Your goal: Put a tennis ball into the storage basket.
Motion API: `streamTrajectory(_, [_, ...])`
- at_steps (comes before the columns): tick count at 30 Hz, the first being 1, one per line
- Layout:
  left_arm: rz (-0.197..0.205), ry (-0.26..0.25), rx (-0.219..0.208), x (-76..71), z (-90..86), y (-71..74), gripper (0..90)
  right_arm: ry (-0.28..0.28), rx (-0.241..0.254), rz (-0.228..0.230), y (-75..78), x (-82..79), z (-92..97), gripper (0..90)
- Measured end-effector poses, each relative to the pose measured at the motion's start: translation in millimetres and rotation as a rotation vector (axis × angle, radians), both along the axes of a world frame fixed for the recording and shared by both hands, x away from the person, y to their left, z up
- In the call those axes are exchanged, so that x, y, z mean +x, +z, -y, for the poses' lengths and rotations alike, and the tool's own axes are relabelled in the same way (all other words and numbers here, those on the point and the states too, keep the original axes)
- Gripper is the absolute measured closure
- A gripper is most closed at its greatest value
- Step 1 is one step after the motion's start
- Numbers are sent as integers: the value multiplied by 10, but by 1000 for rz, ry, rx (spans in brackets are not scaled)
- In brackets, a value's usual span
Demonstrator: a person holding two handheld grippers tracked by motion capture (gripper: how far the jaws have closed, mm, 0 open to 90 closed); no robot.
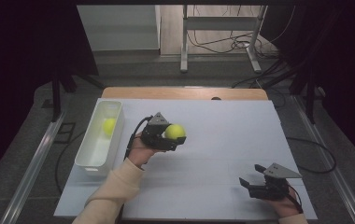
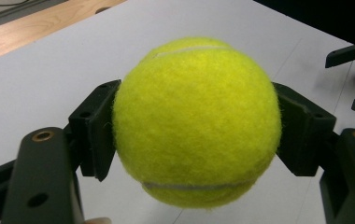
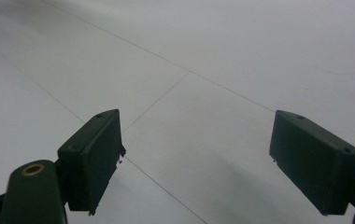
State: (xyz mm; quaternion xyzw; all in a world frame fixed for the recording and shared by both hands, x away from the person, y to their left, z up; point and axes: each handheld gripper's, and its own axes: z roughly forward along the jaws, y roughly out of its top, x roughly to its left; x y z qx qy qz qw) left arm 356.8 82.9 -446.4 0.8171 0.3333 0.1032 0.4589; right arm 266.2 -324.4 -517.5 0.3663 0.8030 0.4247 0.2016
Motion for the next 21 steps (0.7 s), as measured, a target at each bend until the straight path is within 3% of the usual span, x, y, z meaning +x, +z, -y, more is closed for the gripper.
streamTrajectory(21, [4, 57, -14, -34, -254, 60, 258, 0, 0, 2, 1, -2, 3, 177])
